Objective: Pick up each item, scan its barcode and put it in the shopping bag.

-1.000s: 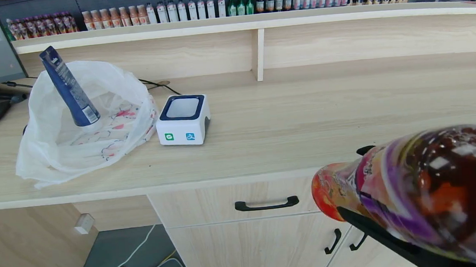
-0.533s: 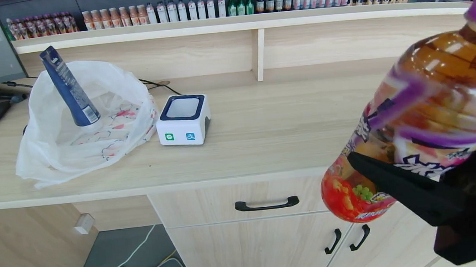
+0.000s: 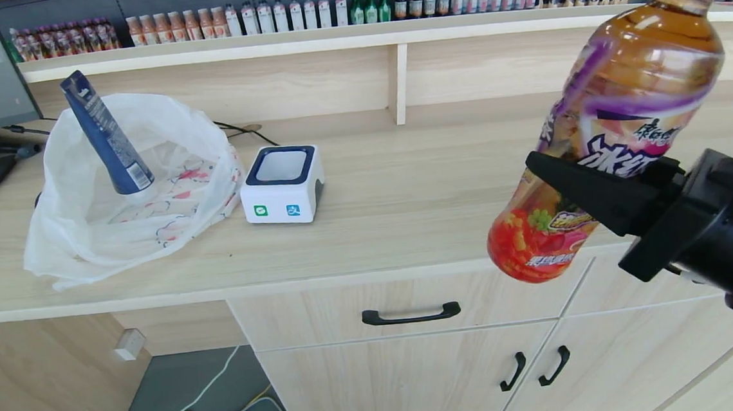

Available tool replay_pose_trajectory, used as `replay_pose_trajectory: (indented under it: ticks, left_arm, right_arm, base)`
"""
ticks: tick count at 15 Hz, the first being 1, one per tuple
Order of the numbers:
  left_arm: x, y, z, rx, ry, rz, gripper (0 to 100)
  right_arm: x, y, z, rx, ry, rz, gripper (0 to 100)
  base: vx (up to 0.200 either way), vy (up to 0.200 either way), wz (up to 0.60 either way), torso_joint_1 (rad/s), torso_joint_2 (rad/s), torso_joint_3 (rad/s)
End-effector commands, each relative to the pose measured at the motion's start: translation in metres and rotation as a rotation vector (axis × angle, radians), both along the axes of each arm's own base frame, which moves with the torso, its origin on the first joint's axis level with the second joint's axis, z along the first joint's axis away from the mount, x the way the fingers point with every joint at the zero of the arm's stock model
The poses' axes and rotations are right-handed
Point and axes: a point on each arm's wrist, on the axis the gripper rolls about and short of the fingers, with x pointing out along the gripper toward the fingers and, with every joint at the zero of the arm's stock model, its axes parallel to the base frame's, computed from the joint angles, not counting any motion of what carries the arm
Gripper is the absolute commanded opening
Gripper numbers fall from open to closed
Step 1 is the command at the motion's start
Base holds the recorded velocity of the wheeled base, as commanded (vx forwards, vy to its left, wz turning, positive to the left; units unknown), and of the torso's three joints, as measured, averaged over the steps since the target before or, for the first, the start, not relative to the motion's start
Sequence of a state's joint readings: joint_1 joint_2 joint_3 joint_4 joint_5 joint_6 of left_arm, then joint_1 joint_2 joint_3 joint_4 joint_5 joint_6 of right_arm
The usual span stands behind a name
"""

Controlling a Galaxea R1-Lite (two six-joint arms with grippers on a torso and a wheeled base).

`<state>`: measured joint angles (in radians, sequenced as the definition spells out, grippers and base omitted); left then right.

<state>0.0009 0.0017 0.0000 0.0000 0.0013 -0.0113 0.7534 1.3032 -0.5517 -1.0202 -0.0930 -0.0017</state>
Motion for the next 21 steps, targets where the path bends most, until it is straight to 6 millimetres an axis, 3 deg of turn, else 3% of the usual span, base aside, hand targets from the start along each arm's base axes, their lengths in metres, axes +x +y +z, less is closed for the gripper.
replay_pose_trajectory:
  ticks: [1, 5, 14, 21]
  left_arm:
    - [0.0, 0.0, 0.0, 0.001, 0.0, 0.001, 100]
    - [0.0, 0.0, 0.0, 0.001, 0.0, 0.001, 100]
    - [0.0, 0.0, 0.0, -0.001, 0.001, 0.001, 100]
    - [0.0, 0.0, 0.0, -0.001, 0.001, 0.001, 100]
  right_arm:
    - [0.008, -0.003, -0.004, -0.009, 0.015, -0.038, 0]
    - [0.026, -0.026, -0.004, -0.03, 0.002, -0.199, 0]
    - [0.031, -0.028, 0.002, -0.008, -0.037, -0.217, 0]
    - [0.032, -0.028, 0.001, 0.001, -0.04, -0.218, 0]
  base:
    - [0.0, 0.0, 0.0, 0.0, 0.0, 0.0]
    - [0.0, 0.0, 0.0, 0.0, 0.0, 0.0]
    - [0.0, 0.0, 0.0, 0.0, 0.0, 0.0]
    - [0.0, 0.2, 0.0, 0.005, 0.01, 0.001]
